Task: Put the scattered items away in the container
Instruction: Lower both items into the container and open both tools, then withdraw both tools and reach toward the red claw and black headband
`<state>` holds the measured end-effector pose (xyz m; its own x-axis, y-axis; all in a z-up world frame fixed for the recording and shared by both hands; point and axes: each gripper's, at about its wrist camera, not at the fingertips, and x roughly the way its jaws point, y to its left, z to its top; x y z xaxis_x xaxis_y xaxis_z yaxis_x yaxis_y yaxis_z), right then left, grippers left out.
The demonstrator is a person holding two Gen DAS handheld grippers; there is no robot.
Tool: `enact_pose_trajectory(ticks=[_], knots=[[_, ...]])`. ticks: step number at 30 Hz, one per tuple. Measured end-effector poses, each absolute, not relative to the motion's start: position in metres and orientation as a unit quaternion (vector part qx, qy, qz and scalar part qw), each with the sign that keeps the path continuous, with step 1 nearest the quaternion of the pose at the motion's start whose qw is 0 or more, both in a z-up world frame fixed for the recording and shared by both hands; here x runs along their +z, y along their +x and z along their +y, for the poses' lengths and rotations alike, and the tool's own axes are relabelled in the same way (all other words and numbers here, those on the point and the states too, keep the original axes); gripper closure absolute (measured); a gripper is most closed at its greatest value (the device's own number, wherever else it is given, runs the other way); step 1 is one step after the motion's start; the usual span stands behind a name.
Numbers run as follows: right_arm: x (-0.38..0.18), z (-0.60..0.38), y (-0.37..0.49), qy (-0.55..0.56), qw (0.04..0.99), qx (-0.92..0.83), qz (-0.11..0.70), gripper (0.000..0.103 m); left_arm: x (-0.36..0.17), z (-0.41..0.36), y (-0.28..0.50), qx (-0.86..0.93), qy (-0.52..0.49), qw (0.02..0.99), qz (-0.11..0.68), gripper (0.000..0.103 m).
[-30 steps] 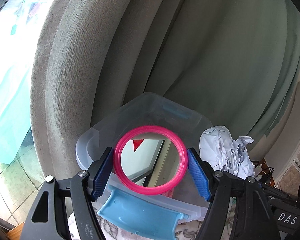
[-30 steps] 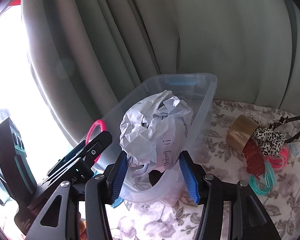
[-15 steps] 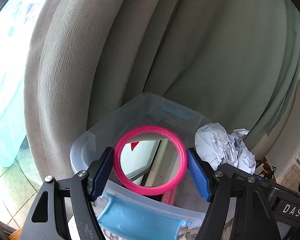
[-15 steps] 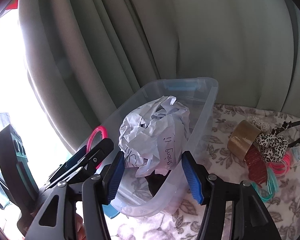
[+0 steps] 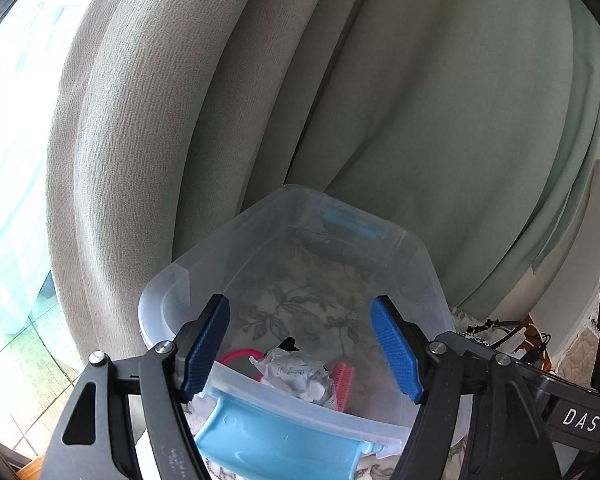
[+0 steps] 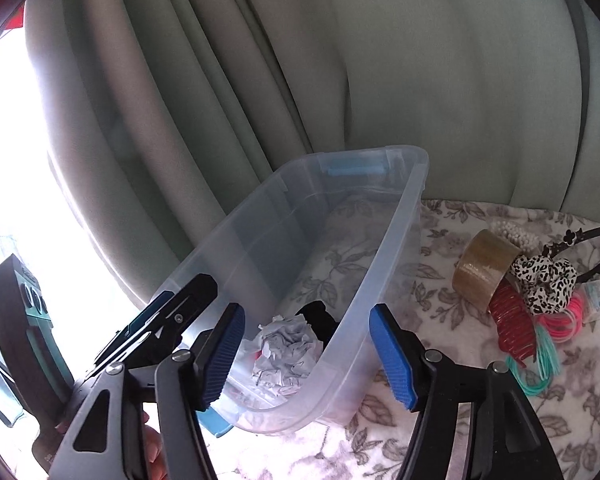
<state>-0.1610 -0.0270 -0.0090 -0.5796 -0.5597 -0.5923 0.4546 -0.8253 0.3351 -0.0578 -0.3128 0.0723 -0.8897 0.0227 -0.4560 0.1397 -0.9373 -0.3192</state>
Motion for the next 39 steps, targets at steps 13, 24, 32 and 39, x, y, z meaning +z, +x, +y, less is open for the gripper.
enact_pose_trajectory(ticks=[13,24,32,39], knots=[[0.004,-0.016,-0.144,0.342,0.29,-0.891,-0.073,0.035,0.051,-0.186,-0.018,-0.949,0.253,0.02,0.189,0.029],[0.032,0.02,-0.114,0.306,0.278,-0.905,-0.102,0.035,0.059,-0.136,-0.013,-0.96,0.229,-0.011,0.162,0.029],[0.044,0.074,-0.098,0.281,0.238,-0.919,-0.142,0.035,0.055,-0.082,-0.02,-0.965,0.225,-0.054,0.126,0.028],[0.039,0.137,-0.098,0.269,0.179,-0.927,-0.192,0.035,0.048,-0.025,-0.025,-0.961,0.245,-0.109,0.071,0.028]])
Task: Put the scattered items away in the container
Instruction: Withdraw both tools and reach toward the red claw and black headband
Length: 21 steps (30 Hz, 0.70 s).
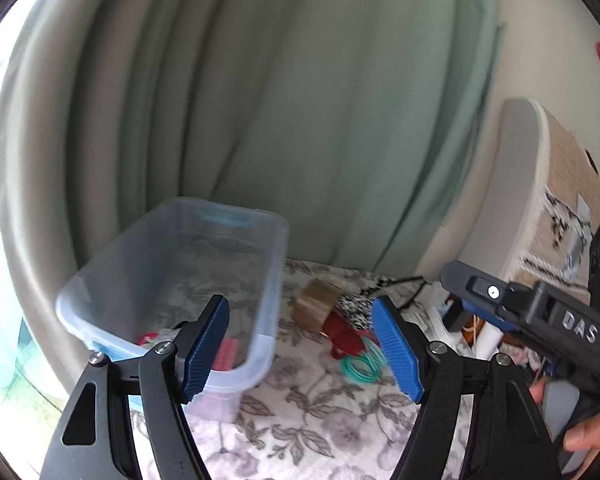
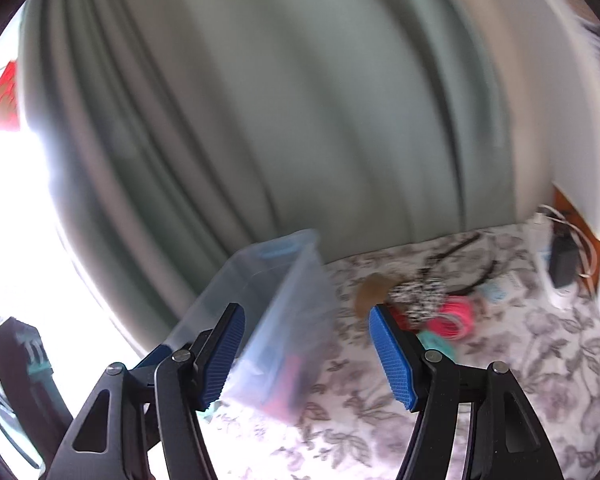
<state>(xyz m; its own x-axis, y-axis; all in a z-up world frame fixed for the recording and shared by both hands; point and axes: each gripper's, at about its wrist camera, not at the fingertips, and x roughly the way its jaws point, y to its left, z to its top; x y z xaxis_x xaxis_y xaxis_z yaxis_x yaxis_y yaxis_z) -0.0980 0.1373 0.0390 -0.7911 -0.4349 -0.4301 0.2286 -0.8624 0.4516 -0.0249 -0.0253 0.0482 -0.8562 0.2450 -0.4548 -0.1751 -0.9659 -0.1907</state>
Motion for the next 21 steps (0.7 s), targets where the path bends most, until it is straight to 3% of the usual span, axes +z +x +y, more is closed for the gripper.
enact_pose_trajectory(ticks=[10,21], knots=[[-0.003,0.211,-0.121,0.299,0.102,-0.911,-0.266,0.035,0.009,0.039,-0.047,0.93,-0.327,0.165,-0.029,0.028],[-0.067,0.24,-0.156,0.36,0.068,-0.885,-0.289,0.035,-0.047,0.071,-0.118,0.908,-0.393,0.138,-0.038,0.029]])
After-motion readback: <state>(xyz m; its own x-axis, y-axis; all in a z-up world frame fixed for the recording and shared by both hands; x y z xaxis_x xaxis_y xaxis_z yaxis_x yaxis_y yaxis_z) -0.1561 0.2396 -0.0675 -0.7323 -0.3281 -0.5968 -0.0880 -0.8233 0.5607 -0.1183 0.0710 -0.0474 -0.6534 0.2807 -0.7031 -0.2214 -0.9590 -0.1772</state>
